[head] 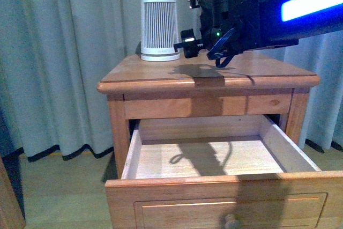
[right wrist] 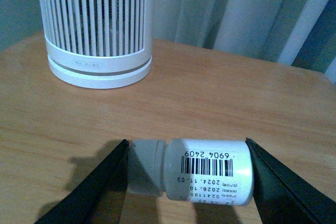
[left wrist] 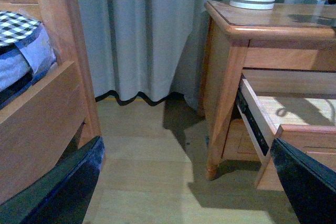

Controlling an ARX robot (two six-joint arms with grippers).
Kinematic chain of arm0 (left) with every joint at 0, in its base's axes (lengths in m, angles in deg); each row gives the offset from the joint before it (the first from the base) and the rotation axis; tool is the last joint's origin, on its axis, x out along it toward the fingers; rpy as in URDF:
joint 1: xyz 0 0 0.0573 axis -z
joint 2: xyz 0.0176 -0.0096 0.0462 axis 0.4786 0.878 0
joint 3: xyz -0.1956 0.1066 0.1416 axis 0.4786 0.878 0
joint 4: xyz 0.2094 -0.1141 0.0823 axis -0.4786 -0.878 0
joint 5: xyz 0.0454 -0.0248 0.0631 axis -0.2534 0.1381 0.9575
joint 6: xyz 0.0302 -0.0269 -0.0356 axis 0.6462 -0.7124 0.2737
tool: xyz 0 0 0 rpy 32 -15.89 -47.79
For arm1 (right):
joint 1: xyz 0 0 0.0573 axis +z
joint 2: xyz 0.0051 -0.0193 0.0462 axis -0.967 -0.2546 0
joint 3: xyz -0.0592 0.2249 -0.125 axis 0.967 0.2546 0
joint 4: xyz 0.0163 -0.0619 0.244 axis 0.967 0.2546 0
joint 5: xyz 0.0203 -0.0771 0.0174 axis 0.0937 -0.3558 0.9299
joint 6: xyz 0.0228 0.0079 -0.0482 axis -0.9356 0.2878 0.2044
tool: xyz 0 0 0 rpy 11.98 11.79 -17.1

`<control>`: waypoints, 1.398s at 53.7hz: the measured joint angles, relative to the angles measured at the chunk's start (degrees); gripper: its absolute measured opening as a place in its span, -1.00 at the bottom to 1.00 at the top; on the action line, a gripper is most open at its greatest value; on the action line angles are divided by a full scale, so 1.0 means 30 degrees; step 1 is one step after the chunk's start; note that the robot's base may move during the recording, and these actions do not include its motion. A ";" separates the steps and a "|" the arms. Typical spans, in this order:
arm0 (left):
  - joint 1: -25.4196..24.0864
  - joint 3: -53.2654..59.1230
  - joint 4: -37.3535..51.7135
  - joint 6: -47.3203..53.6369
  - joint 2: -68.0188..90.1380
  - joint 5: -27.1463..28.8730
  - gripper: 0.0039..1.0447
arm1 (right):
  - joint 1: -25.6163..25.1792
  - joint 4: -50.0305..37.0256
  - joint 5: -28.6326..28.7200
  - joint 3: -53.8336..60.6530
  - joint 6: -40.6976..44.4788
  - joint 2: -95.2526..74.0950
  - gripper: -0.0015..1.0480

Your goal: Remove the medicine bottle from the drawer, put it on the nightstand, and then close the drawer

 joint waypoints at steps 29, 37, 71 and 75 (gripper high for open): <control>0.0000 0.0000 0.0000 0.0000 0.0000 0.0000 0.88 | -0.0080 -0.6222 0.0991 1.1577 -0.1195 0.8386 0.87; 0.0000 0.0000 0.0000 0.0000 0.0000 0.0000 0.88 | -0.0015 -0.7635 0.1712 1.9329 -0.1727 1.5132 0.87; 0.0000 0.0000 0.0000 0.0000 0.0000 0.0000 0.88 | 0.1617 -1.9176 -0.2514 3.9765 -0.2718 1.5722 -0.95; 0.0000 0.0000 0.0000 0.0000 0.0000 0.0000 0.88 | 0.1005 -2.0852 -0.2339 3.9226 -0.2280 1.3129 -0.94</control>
